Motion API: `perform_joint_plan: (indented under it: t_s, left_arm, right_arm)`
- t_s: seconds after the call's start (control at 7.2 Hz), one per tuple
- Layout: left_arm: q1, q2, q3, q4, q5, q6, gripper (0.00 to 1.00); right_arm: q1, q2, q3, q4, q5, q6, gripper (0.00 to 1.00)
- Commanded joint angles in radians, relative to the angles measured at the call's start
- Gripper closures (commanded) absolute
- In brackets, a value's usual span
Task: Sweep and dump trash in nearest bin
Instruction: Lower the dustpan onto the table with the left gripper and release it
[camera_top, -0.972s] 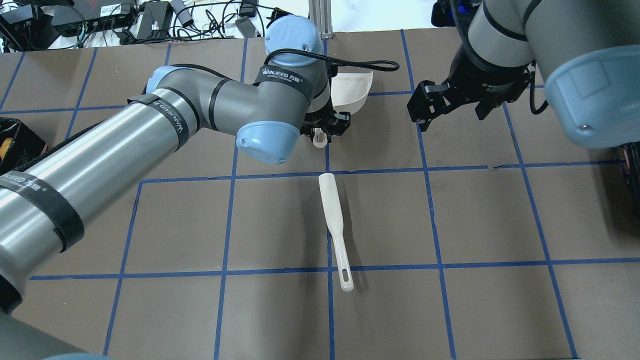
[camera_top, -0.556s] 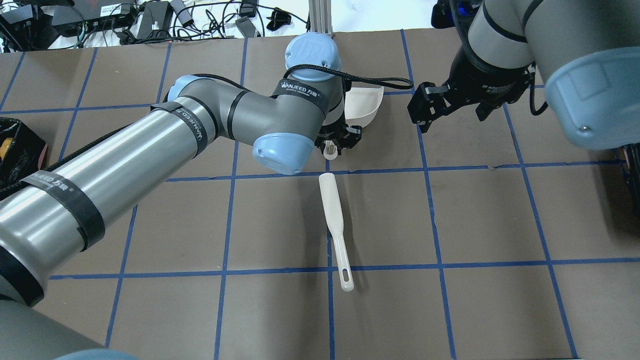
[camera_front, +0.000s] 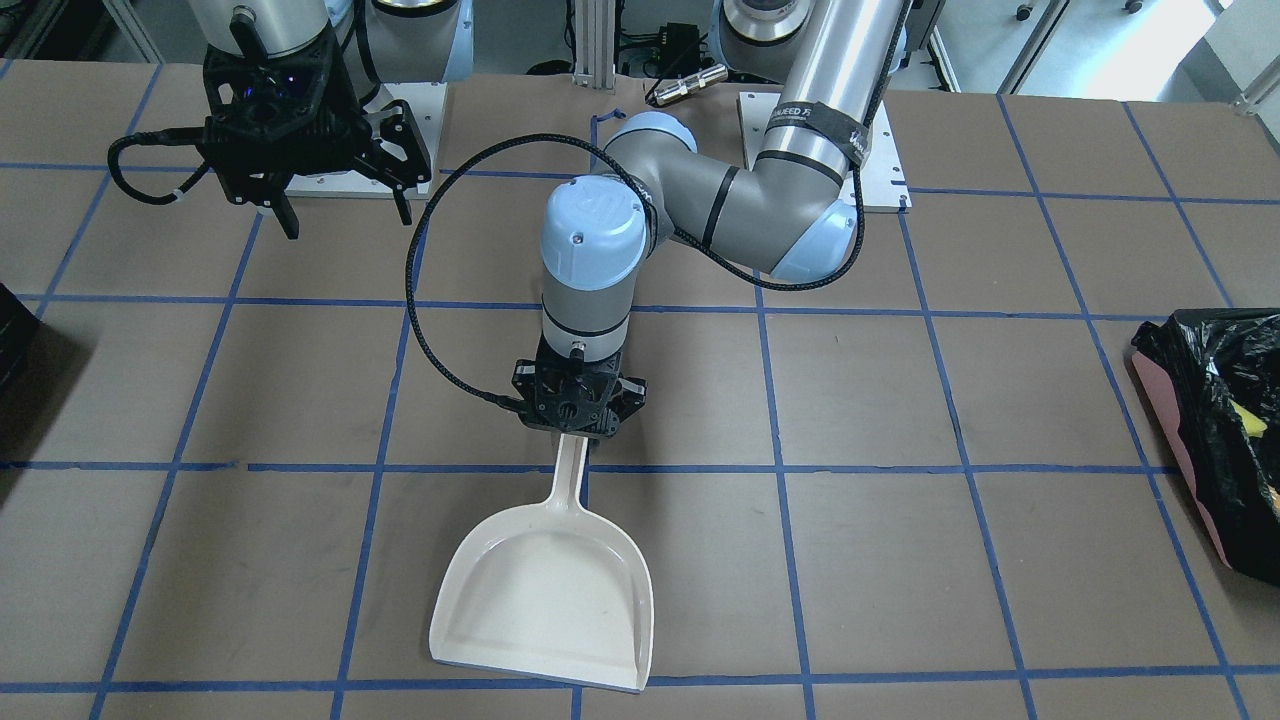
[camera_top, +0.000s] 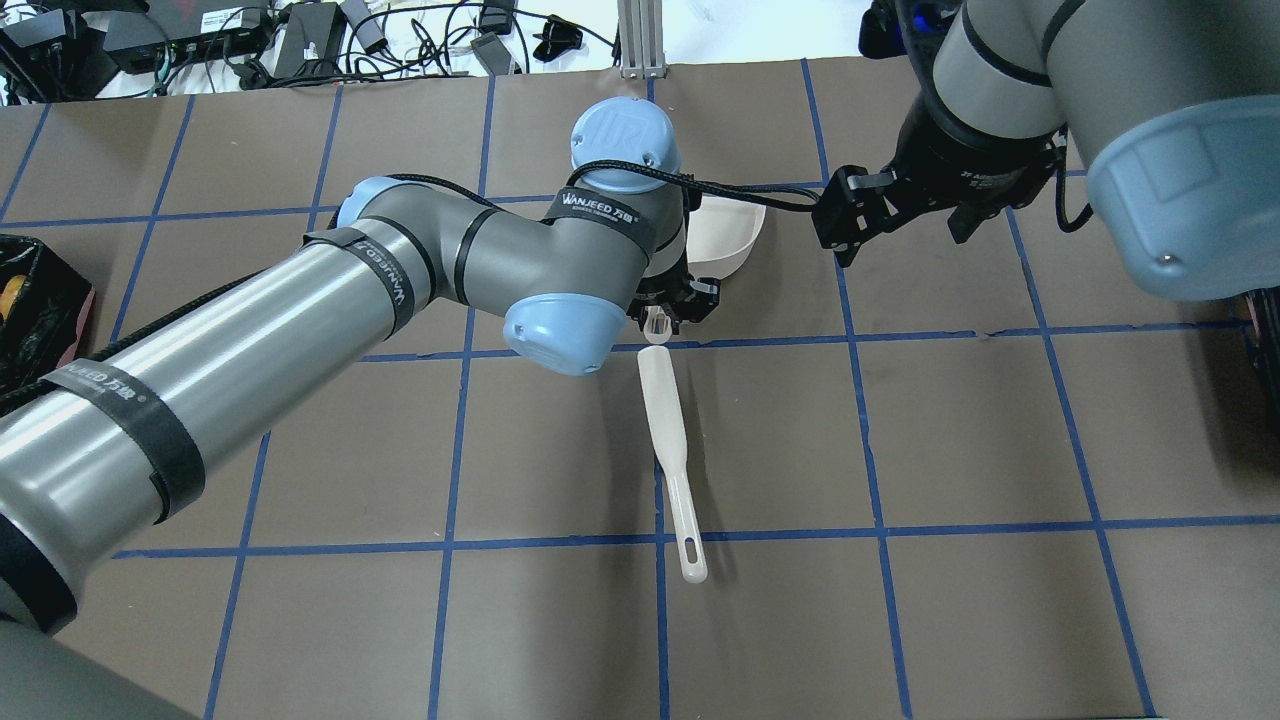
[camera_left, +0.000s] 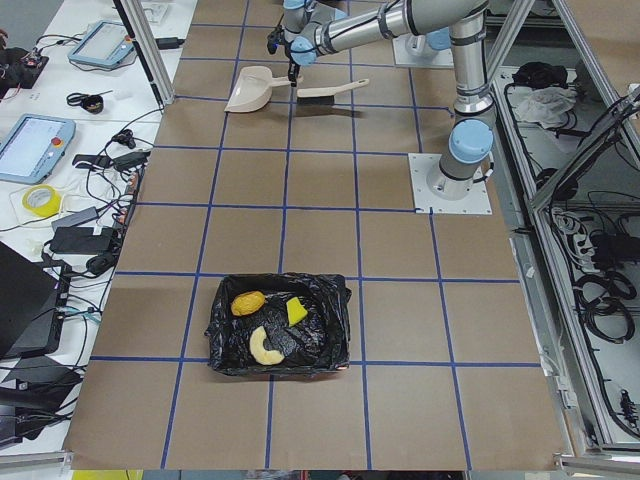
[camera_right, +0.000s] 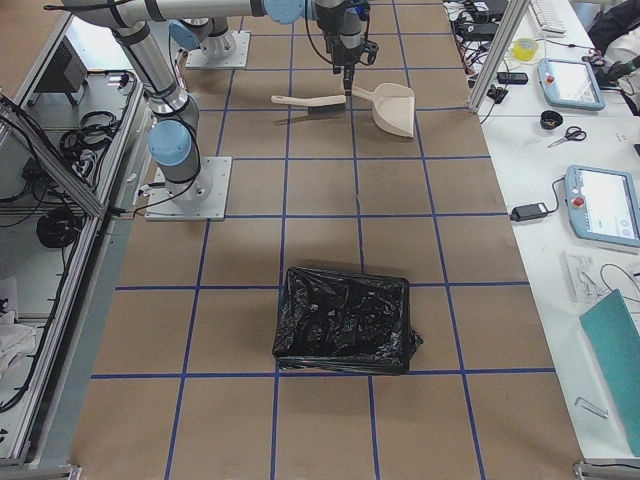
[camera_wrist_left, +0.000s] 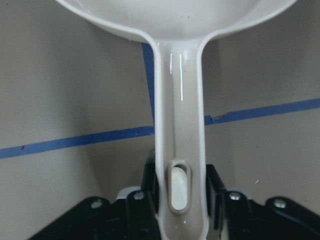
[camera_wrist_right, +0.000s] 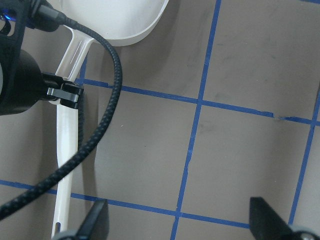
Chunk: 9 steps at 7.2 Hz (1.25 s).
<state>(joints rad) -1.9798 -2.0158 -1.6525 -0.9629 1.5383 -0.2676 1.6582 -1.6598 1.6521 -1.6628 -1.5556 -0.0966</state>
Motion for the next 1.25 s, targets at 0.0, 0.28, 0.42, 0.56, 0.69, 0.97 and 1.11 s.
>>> perform_joint_plan:
  t_s: [0.0, 0.28, 0.42, 0.56, 0.69, 0.97, 1.11]
  left_arm:
    - [-0.001, 0.0, -0.003, -0.002, -0.027, -0.012, 0.61]
    - [0.002, 0.015, 0.006, -0.011, -0.09, -0.122, 0.0]
    - [0.022, 0.029, 0.013, -0.029, -0.087, -0.122, 0.0]
    - [0.068, 0.051, 0.014, -0.058, -0.086, -0.113, 0.0]
    - [0.129, 0.084, 0.017, -0.066, -0.084, -0.063, 0.0]
    - [0.275, 0.15, 0.023, -0.135, -0.084, 0.07, 0.0]
    - [0.355, 0.182, 0.058, -0.214, -0.075, 0.141, 0.0]
  right_arm:
    - [0.005, 0.0, 0.0, 0.0, -0.001, 0.0, 0.0]
    - [0.005, 0.002, -0.002, -0.002, -0.004, 0.0, 0.0]
    - [0.005, 0.002, -0.002, -0.002, -0.004, 0.0, 0.0]
    - [0.005, 0.002, -0.002, -0.002, -0.001, 0.0, 0.0]
    - [0.005, 0.003, -0.002, -0.002, -0.003, 0.0, 0.0]
    - [0.005, 0.005, -0.002, -0.002, -0.006, 0.0, 0.0]
    - [0.005, 0.005, -0.005, -0.005, -0.006, -0.005, 0.0]
